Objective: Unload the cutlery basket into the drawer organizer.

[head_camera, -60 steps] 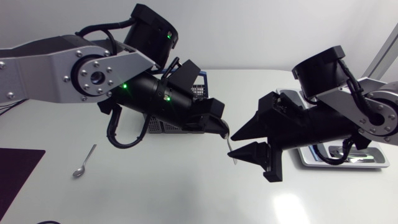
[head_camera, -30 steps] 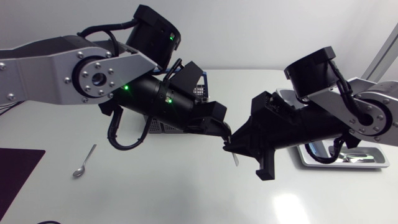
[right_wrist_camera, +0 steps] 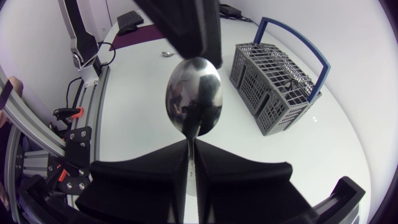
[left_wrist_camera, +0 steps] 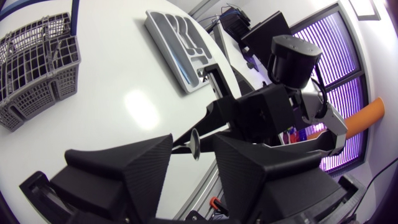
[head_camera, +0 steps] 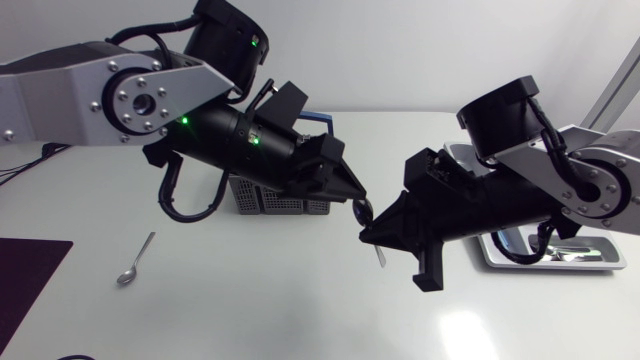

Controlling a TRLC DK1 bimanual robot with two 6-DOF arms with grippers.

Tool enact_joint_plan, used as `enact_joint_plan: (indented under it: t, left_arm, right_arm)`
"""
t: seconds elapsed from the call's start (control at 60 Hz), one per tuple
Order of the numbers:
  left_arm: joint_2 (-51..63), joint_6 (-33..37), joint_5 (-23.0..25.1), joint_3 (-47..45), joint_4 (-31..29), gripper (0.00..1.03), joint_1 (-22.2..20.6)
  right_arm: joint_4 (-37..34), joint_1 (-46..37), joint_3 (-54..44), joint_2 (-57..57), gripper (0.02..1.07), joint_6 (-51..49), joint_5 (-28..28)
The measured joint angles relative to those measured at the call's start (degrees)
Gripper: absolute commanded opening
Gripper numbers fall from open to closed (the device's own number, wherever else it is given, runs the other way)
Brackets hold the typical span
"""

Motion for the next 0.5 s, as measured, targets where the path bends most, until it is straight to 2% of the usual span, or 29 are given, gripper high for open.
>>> enact_joint_plan:
  t: [0.233,0.5]
  left_arm:
    - [0.0,-3.6,-0.7,2.6,0.3,0.69,5.4]
    - [0.3,-4.7,-12.9,3.4,0.3,0.68,6.3]
  right_arm:
    - [-3.0,-2.6,-0.1,-1.1,0.08,-1.2,0.2]
    - [-9.4,-12.2,-0.1,-2.9,0.08,-7.3,0.4]
